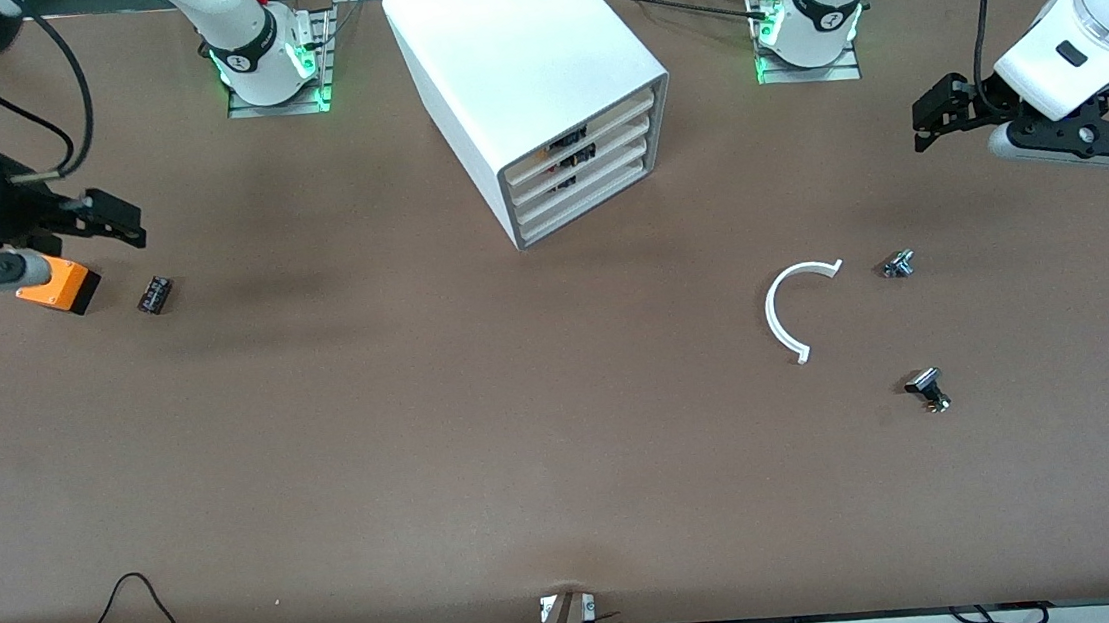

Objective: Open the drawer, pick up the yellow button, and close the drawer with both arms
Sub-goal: 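Move the left gripper to the cabinet drawer while the right gripper approaches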

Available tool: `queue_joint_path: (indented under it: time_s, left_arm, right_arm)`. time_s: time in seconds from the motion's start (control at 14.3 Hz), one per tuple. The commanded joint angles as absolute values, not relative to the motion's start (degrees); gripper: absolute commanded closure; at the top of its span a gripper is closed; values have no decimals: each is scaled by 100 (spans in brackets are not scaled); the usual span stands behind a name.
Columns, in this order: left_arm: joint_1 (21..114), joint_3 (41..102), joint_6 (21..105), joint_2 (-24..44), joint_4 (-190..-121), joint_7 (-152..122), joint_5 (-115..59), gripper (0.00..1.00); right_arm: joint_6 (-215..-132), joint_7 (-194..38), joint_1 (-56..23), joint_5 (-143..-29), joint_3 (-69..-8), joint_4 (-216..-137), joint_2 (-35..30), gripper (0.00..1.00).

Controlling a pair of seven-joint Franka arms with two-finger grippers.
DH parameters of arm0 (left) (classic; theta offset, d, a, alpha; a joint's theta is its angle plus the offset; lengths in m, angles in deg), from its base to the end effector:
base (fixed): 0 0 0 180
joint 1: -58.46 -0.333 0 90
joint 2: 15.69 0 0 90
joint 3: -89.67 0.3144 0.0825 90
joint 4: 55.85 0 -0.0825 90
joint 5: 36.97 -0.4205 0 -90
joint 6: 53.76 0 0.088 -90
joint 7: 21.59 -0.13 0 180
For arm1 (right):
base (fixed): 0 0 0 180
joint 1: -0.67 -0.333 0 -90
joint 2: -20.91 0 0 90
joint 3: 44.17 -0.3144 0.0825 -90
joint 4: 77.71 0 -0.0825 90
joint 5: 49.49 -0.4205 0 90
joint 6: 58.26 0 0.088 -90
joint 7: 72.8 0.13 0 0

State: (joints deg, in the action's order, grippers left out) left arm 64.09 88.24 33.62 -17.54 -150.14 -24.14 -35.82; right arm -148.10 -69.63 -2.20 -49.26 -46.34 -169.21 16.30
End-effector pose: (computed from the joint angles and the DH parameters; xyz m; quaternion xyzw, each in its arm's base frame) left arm 0.5674 -0.0732 0.5772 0.9955 -0.0837 -0.0445 0.0079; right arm 0.6054 0.0522 0.5382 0.9984 0.0164 -0.0545 0.0044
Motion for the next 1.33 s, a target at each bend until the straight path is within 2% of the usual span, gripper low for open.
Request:
queue_joint_path:
  time_s: [0.0, 0.56, 0.7, 0.98, 1.26]
  left_arm:
    - [6409, 8826, 3124, -1806, -14945, -2449, -3618, 0]
    - [6461, 8633, 3000, -1753, -14918, -2484, -3583, 0]
    - [6444, 8633, 2913, -1692, -14936, -2484, -3102, 0]
    - [6470, 8580, 2044, -1218, -14936, -2511, -1565, 0]
    - [6462, 8395, 2025, -630, -14936, -2528, -299, 0]
  right_arm:
    - [-14817, -7139, -171, -5002, -4645, -16788, 1249, 0]
    - [-15309, -7025, -381, -5010, -4689, -16797, 519, 0]
    - [-15432, -6946, -452, -5063, -4689, -16806, 422, 0]
    - [-15670, -6095, -873, -5089, -4698, -16832, 299, 0]
    - [-15881, -5357, -1189, -5098, -4716, -16928, 184, 0]
